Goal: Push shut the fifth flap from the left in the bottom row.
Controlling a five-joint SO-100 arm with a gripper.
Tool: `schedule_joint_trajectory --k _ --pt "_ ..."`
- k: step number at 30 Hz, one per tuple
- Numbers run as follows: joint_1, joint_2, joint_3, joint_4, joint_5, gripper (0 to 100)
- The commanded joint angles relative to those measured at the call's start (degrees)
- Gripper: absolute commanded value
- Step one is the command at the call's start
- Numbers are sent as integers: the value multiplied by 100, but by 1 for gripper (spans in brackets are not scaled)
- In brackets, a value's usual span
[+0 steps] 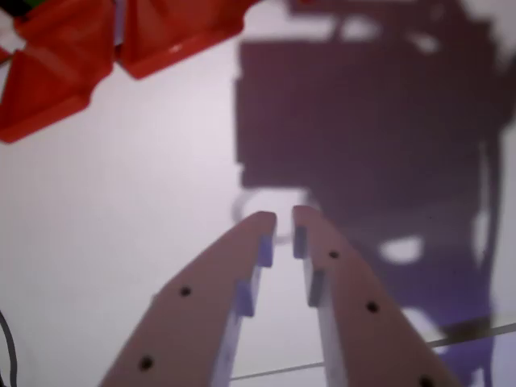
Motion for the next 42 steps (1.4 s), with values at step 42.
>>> schedule_joint_trajectory --k 42 --pt "-281 -1028 -2136 -501 281 2"
